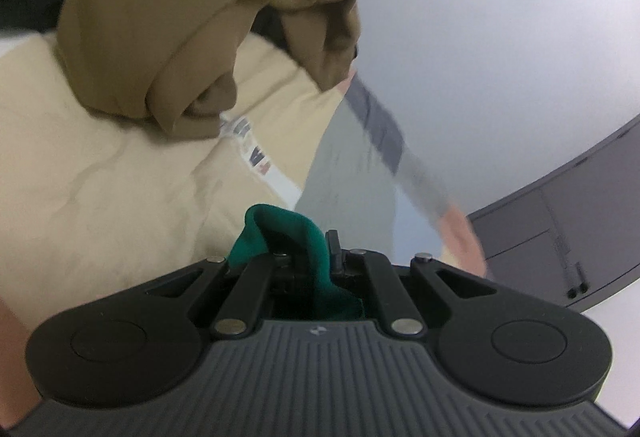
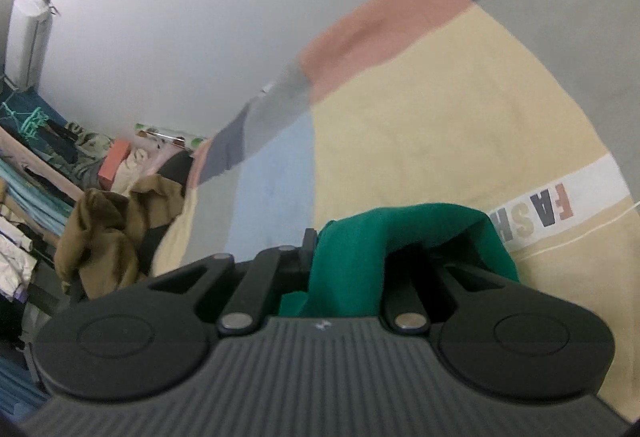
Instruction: Fold large clothes
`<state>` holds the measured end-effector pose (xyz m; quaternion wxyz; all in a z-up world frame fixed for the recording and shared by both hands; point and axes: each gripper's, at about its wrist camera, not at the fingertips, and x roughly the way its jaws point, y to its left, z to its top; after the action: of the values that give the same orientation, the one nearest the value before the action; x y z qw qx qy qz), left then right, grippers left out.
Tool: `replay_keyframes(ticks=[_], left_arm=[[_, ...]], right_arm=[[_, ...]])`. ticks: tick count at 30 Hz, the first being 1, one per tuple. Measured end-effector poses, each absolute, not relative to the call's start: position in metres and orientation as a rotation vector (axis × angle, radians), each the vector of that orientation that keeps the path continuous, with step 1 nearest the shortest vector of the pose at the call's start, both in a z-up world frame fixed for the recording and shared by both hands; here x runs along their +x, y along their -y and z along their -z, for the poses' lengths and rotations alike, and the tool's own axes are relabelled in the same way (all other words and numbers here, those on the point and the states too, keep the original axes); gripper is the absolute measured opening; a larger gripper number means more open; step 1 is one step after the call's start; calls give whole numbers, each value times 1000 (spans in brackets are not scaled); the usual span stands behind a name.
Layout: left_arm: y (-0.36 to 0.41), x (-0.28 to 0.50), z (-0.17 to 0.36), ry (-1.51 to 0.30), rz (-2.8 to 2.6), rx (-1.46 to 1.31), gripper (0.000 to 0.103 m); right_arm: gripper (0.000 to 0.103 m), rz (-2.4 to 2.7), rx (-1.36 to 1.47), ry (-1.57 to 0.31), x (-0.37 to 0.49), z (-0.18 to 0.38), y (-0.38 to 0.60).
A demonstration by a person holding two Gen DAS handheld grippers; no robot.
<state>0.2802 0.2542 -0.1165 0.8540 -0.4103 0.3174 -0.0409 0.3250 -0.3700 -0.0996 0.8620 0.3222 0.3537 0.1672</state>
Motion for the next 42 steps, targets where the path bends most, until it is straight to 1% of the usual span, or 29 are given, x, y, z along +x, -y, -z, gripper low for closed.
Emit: replay_keyframes(ticks=[4,8,10,11,12,13,14,15,20,25,30,35,37,39,41,42], left_arm=[[-254,285,125,-682,93,-860,6],[-254,273,115,-675,112,-859,7],[-251,267,102,-709,146,-807,13],[-249,262,96,-719,149,-785,16],[-247,255,89,-721,142,-761,26],[-246,247,81,-713,141,-745,50],[-245,238,74,-699,153,-740,64],[-243,227,66,-669,167,-730,74],[-220,168,18,-534,123,-560,74],[-183,118,-1,-478,174,-455,74],[-136,103,18,-556,262,-404,74],[-105,115,44,-651,258,-328,74],[-99,120,53,-670,232,-302,73],[-99,123,61,-685,231,-295,73],[-94,125,65,-691,228,-271,73],[-91,125,67,-695,225,-260,73]], right_arm=[[12,-343,705,-762,335,113,372],[13,-344,697,-742,330,108,366],[17,-346,679,-731,324,103,365],[23,-345,670,-724,319,98,364],[36,-348,662,-718,314,94,364],[44,-356,651,-707,307,88,363],[59,-362,638,-689,301,83,362],[66,-366,619,-669,293,76,361],[66,-312,516,-600,253,43,359],[66,-281,464,-554,213,21,360],[66,-364,395,-532,174,11,337],[65,-468,277,-595,155,17,289],[59,-502,232,-626,153,25,271],[51,-513,171,-652,153,32,253],[47,-505,119,-677,156,43,241],[47,-497,112,-675,157,46,238]])
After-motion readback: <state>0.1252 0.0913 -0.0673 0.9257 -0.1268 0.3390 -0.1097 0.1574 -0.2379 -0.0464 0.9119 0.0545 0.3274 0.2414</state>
